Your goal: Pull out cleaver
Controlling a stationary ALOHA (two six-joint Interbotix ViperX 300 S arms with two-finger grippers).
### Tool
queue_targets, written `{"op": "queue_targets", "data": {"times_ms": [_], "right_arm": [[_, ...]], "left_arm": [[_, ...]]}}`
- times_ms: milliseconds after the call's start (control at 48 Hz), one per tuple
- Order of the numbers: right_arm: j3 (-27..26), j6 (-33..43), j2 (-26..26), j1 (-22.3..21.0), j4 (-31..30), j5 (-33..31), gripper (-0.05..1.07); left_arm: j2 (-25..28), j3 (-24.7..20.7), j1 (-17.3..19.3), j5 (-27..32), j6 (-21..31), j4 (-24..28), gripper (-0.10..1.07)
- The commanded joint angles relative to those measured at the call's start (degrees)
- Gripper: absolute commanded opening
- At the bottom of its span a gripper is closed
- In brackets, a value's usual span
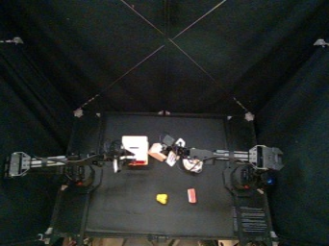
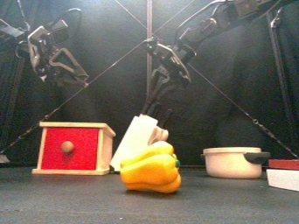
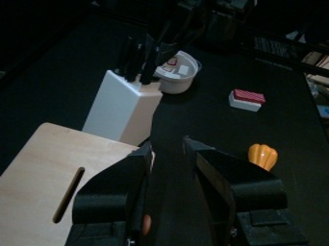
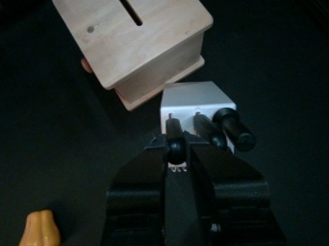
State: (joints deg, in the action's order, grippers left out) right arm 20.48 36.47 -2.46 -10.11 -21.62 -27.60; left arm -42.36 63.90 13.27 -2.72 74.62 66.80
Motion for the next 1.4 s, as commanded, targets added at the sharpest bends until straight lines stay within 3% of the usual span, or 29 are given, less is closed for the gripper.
{"op": "queue_targets", "data": {"times_ms": [0,375,1375], "right_arm": [[-0.18,-0.09,-3.16,0.35,-0.09,0.53,0.46],[3.34,-0.09,-8.26,1.67,-0.62,1.58,0.46],[19.42,-0.09,-29.36,2.11,0.09,14.24,0.46]], "left_arm": [[0.18,-0.70,0.18,-0.09,0.09,0.00,0.74],[0.18,-0.70,0.18,-0.18,0.09,0.00,0.74],[0.18,-0.70,-0.09,-0.53,0.00,0.18,0.74]]}}
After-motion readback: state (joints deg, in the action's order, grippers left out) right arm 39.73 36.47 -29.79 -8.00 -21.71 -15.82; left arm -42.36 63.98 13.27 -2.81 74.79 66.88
